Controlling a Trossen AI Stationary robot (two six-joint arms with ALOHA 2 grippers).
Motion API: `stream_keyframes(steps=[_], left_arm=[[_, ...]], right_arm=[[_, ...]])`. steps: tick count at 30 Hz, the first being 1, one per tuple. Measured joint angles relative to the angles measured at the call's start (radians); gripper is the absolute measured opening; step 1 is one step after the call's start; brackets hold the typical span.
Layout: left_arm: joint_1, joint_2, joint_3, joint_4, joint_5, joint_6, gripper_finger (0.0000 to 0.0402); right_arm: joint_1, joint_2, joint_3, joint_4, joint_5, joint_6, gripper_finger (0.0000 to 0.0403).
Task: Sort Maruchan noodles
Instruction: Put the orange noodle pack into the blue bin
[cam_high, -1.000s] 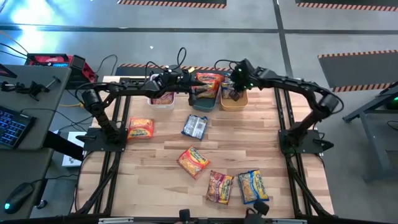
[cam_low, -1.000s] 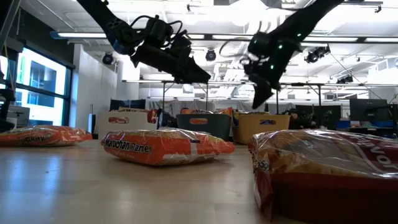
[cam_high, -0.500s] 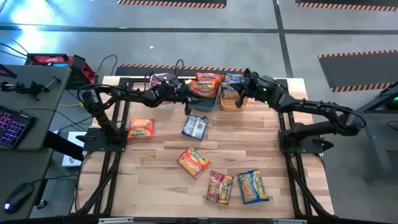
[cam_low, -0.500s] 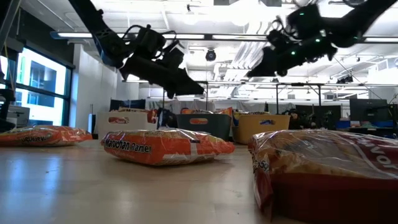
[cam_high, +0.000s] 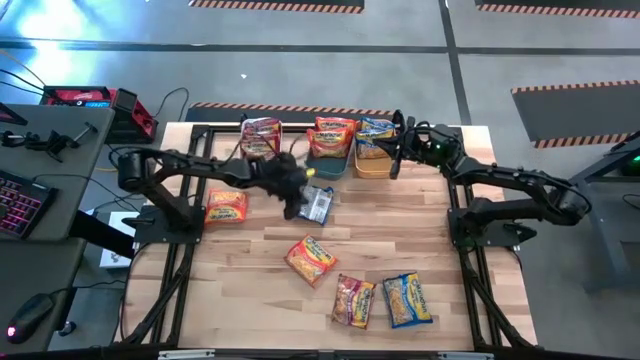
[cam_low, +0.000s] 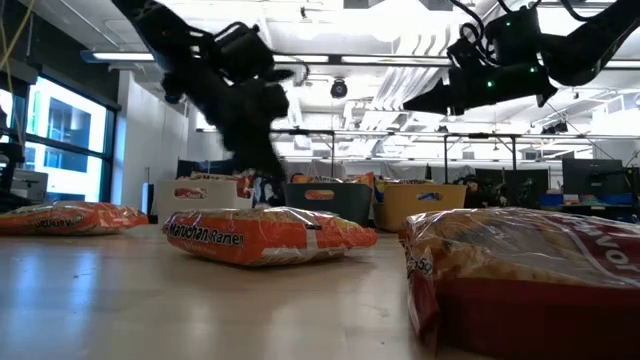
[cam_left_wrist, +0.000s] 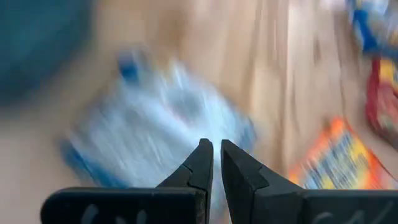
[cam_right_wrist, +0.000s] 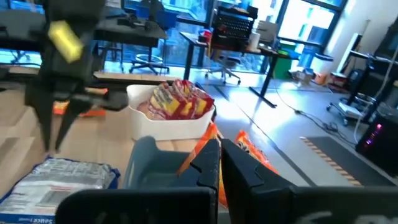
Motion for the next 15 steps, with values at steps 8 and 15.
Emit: stream_keyframes(steps=[8,15], left_arm=[[-0.17,0.008,-0.001,-0.247,0.052,-0.276,0.0025],[-0.238,0.008,0.0,-0.168,0.039,-0.43,0.0093]], right_arm=[[-0.003,0.0,0.0,-0.001,-0.023,-0.019,0.0],[-0.003,0.0,0.0,0.019,-0.044,-0.021,0.0]])
